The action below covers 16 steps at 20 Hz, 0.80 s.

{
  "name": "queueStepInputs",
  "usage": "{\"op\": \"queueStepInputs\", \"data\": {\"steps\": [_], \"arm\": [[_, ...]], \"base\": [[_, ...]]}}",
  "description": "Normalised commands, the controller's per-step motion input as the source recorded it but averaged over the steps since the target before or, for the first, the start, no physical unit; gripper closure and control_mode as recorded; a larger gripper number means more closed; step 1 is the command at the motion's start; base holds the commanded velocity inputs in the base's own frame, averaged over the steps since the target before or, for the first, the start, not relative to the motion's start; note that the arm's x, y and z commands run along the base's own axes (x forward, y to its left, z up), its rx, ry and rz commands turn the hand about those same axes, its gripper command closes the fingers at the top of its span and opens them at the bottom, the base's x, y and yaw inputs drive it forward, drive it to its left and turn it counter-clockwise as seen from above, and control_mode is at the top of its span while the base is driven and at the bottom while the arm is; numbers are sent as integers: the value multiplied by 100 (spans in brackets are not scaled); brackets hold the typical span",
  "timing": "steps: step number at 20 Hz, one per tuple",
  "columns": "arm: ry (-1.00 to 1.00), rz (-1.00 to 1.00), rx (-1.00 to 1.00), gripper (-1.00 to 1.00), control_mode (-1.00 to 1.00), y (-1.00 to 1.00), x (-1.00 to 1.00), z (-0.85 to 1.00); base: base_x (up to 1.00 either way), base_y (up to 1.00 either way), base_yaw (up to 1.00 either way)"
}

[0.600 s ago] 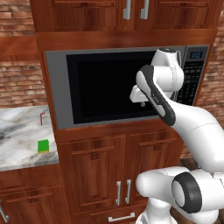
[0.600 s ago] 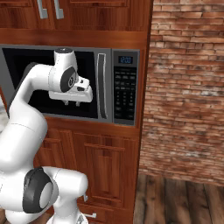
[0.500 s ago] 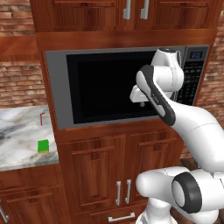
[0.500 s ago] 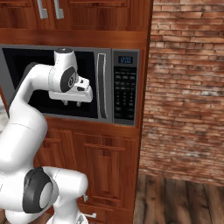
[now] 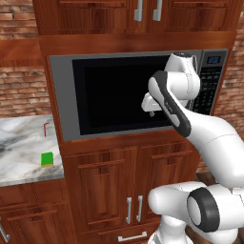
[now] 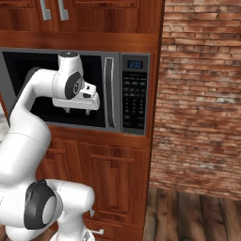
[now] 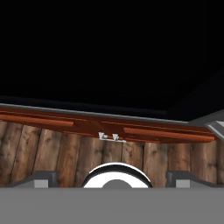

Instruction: Place the sponge inside the microwave to prepare for sanitizing.

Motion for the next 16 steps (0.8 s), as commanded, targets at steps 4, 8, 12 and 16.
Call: {"op": "queueStepInputs", "data": {"steps": [4, 8, 12, 16], "arm": [[0, 0, 0, -100, 100, 0, 0, 0], [0, 0, 0, -100, 100, 0, 0, 0], [0, 0, 0, -100, 100, 0, 0, 0], [0, 0, 0, -100, 100, 0, 0, 0]], "base": [[0, 0, 0], [0, 0, 0], [0, 0, 0], [0, 0, 0]]}}
